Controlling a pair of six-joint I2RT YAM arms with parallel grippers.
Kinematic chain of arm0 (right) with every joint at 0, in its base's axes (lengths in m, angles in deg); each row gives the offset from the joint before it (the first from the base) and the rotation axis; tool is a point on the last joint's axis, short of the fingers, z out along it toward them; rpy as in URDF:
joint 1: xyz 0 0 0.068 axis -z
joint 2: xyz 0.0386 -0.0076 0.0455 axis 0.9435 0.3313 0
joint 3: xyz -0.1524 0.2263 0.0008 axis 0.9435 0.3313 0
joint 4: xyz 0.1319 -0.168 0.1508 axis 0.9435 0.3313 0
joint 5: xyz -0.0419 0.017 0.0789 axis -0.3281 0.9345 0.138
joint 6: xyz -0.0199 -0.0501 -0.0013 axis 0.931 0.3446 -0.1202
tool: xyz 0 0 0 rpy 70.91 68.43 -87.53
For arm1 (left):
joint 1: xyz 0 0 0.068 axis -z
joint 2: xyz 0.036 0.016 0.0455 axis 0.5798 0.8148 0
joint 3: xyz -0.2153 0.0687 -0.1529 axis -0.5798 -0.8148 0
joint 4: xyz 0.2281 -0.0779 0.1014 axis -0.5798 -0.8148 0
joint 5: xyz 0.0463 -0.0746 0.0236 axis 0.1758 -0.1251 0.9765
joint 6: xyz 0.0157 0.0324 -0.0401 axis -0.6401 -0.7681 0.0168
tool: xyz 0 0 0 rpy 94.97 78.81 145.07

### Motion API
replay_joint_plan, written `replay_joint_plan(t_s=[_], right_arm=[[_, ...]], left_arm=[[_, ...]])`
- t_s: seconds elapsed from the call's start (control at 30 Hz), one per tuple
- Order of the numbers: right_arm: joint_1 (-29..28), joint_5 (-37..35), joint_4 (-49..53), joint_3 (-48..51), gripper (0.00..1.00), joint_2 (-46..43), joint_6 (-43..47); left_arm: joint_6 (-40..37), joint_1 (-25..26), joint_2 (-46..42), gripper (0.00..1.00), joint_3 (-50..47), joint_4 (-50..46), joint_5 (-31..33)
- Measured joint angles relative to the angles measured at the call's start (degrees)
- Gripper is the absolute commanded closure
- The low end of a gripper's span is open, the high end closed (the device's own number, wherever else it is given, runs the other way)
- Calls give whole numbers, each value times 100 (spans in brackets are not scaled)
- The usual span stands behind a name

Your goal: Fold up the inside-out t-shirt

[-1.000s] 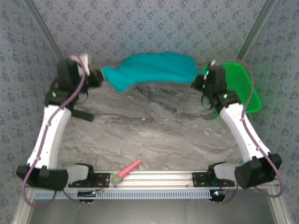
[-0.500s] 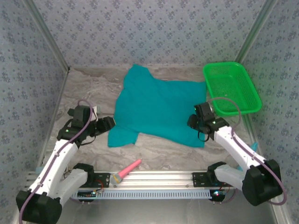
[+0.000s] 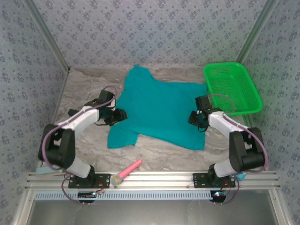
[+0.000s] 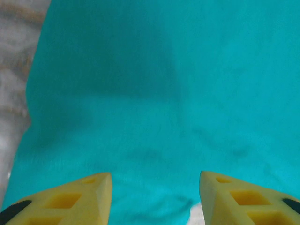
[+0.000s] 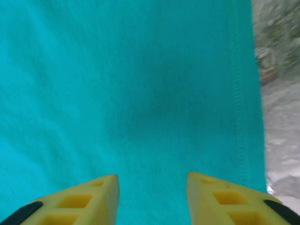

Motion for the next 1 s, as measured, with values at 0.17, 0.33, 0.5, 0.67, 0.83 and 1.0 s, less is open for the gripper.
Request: replay_joint_plan(t_s=[0.17,0.33,0.5,0.67,0.83,1.0], right_arm=[[-372,92,-282,85,77,439,-13],[-1274,127,-603,85,81,522,-442],[-2660,149,-745,-59,74,702,-1189],[-3864,127,-422,-763,54,1060,-1423],[-3790,9,-31,-1331,50,960,-1036],[-2304,-101,162,-1329,50,828,-192]], left_arm=[[-24,-168,1196,73,802,142,407],[-109,-586,2232,80,1746,61,592],[-350,-883,3342,82,3451,-352,852],[-769,-1027,4494,73,5506,-1102,1145],[-1069,-1029,4896,63,6559,-1561,1191],[-1102,-944,4583,62,6400,-1657,1023]])
